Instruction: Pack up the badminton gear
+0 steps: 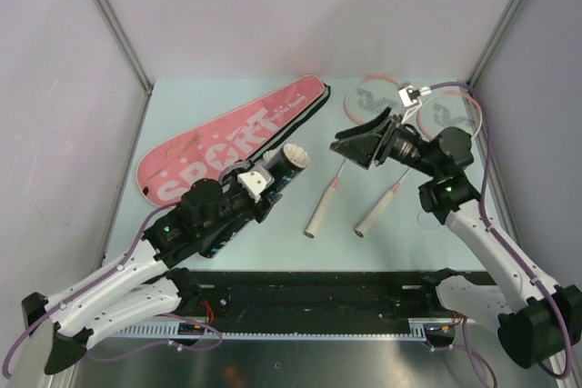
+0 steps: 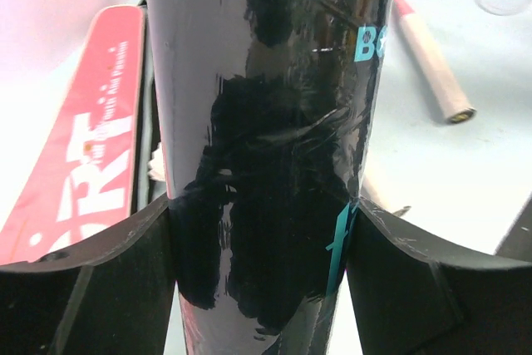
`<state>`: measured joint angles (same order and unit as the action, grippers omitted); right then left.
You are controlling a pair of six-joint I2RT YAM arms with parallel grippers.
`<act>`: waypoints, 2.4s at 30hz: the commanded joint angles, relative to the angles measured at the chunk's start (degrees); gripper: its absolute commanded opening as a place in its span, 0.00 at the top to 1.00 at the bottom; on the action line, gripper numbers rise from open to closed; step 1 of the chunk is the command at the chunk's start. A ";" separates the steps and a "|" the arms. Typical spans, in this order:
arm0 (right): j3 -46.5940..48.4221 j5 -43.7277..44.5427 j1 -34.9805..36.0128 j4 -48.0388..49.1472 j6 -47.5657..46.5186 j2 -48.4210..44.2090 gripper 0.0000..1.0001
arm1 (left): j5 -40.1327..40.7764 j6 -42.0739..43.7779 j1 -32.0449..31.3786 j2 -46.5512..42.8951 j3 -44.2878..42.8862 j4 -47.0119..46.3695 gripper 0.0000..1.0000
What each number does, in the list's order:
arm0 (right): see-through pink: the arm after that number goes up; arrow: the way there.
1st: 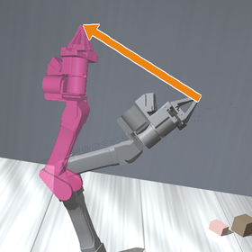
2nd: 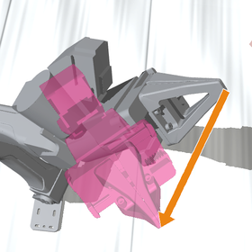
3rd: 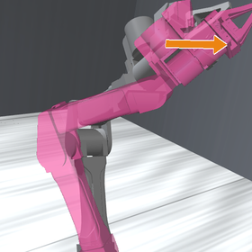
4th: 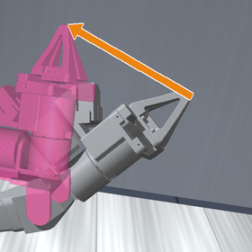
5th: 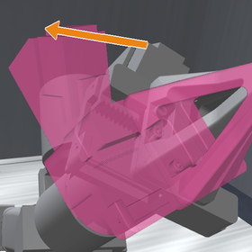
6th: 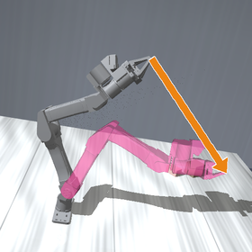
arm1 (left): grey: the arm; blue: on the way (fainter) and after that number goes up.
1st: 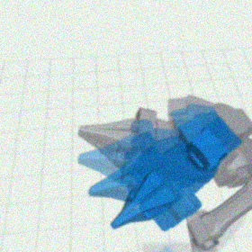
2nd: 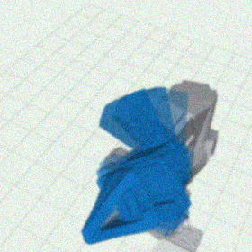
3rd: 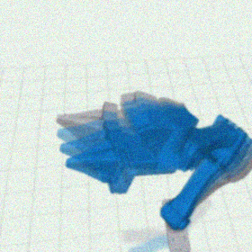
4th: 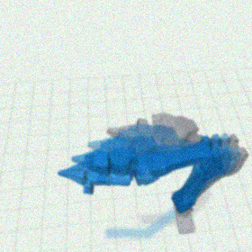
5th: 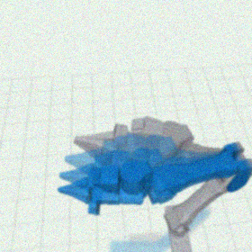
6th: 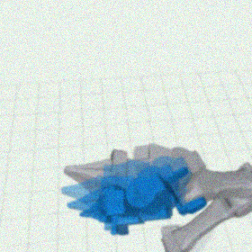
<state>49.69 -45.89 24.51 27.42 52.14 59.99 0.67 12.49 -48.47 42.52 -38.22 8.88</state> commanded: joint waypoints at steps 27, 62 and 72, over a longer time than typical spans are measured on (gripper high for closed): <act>73.53 53.18 13.28 -64.51 8.23 76.94 0.24 | 26.40 0.96 0.13 -10.44 -1.69 -4.84 0.83; 20.71 11.06 0.46 -32.70 -22.59 23.31 0.57 | 9.61 -0.28 0.13 -1.48 -2.57 -4.14 0.86; 19.64 3.52 2.73 -17.67 -38.24 42.48 0.34 | 11.11 0.16 0.13 -3.94 -2.12 -4.23 0.86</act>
<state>67.55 -35.07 25.87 -0.23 21.30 98.70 11.79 11.94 -48.47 39.51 -38.26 7.97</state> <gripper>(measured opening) 0.666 0.720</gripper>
